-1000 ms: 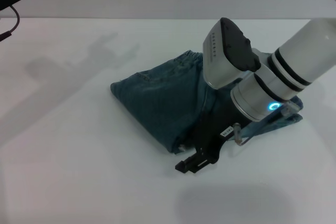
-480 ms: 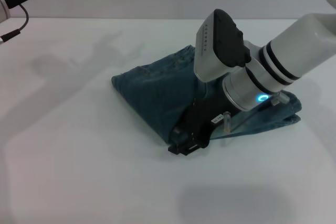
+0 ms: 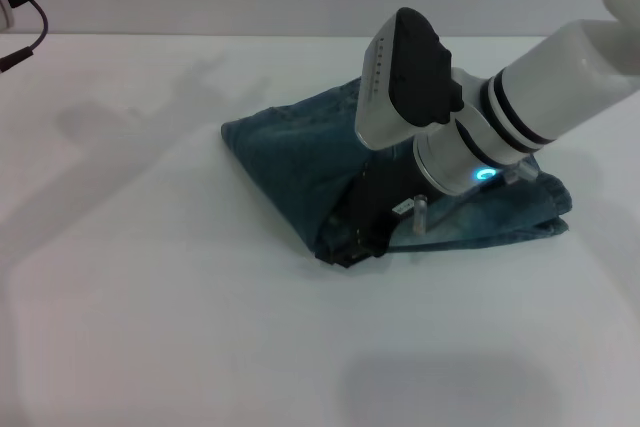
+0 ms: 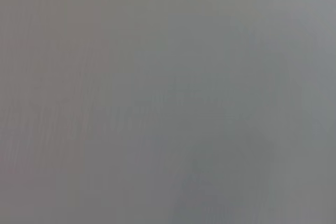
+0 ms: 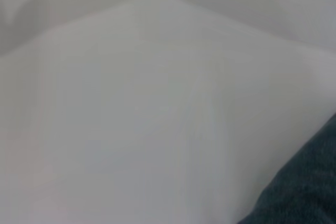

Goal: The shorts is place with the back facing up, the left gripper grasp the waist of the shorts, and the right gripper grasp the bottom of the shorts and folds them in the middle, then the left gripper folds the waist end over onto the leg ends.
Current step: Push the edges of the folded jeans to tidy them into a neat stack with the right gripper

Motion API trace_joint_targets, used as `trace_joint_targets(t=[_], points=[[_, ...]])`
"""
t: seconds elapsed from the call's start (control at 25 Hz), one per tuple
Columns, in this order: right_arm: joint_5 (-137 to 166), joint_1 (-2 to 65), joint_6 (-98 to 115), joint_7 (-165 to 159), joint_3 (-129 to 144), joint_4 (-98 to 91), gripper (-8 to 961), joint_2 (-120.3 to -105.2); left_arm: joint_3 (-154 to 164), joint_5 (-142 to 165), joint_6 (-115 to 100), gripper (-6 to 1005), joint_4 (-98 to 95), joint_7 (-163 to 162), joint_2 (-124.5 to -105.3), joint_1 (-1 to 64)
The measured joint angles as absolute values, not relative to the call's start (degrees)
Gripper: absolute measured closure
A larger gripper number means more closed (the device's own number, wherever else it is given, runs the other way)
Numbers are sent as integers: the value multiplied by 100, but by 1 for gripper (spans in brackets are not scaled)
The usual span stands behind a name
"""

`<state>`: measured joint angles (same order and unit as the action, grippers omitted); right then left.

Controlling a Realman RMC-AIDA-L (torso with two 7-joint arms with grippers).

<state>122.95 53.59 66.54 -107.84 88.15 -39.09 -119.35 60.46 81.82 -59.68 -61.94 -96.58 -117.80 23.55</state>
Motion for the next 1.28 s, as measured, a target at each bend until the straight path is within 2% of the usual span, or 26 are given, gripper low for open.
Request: trace_joint_targets(t=[0.8,1.08,1.28], points=[[11956,5206,5203,-10634,9054,-3965,439,-11941,6046,8191,-5977,166,-6129,-9605,-11786,2350],[11901,5211,5487,-10596,9124,-3973,439,-11933,6047,8189,-5977,166,-6126,-9601,-11782,2365],[11804,5008,6547,-10445,9142,-4503,439,-11928,6039,8199,-5952,166,-6123,-9599,-11780,2396]])
